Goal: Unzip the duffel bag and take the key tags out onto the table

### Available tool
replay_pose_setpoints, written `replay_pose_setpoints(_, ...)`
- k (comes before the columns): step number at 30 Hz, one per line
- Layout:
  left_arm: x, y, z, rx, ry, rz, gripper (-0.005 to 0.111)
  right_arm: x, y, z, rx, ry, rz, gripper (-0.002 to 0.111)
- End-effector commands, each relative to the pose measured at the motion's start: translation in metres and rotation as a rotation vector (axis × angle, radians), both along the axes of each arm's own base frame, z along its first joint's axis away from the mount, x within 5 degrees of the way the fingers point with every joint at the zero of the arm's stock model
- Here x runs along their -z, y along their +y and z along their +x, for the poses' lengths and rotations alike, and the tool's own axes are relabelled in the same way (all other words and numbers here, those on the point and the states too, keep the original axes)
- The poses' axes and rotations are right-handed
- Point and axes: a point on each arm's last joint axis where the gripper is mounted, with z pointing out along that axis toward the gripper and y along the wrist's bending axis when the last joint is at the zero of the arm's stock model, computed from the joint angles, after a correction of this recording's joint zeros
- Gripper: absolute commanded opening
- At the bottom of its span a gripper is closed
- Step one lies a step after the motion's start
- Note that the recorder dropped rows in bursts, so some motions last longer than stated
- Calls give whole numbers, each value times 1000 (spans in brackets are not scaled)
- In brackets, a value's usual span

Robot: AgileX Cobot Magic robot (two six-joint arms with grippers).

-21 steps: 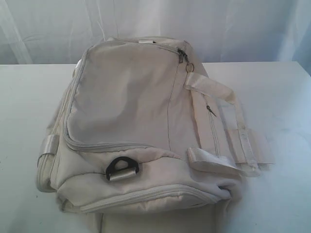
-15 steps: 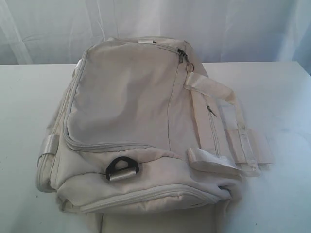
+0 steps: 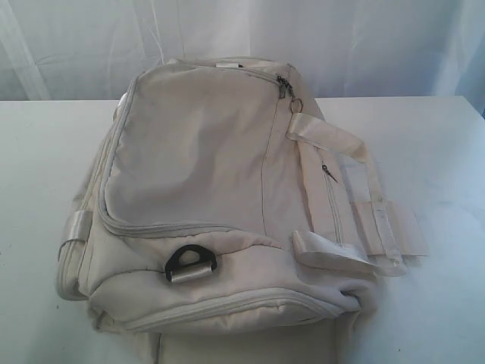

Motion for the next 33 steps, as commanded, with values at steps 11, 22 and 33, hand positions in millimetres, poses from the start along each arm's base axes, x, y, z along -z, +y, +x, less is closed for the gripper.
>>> replay_pose_setpoints(11,-62,8,-26,40,-556,-265,0,-3,0,0,0,-23,3,1)
replay_pose_setpoints(22,-120,0,2,-35,-180,116,0,-3,0,0,0,-23,3,1)
replay_pose_setpoints(33,-70,-4,35,27,274,178,0,-4,0,0,-5,-38,-26,1)
